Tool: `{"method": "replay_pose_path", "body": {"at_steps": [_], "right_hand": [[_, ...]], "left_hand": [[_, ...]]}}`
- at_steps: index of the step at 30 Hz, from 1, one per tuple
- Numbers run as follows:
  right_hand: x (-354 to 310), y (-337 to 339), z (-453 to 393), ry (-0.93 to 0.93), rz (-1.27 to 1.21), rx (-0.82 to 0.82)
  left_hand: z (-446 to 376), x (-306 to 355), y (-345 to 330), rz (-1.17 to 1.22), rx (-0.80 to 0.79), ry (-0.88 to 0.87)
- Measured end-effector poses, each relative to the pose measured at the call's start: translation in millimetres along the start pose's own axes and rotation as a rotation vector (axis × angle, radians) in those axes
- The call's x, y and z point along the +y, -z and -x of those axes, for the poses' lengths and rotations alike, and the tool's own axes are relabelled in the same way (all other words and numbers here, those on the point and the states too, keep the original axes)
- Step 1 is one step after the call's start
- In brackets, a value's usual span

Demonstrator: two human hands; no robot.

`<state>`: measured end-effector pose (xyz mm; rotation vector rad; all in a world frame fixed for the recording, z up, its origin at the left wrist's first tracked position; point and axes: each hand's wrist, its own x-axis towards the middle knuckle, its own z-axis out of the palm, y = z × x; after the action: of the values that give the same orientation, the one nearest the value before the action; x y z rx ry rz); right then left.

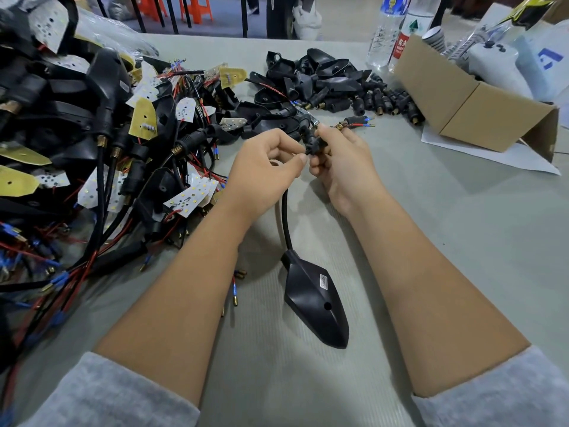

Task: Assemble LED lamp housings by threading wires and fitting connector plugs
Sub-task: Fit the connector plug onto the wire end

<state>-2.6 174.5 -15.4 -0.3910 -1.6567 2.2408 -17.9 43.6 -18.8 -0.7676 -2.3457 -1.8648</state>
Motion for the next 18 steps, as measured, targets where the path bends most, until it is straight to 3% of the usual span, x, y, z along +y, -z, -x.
{"method": "replay_pose_path", "body": {"at_steps": [18], "right_hand": [[0.0,3.4,0.8,0.011,0.014,-0.052]], "left_hand": [[0.0,-6.1,0.2,0.045,-0.056,-0.023]]}}
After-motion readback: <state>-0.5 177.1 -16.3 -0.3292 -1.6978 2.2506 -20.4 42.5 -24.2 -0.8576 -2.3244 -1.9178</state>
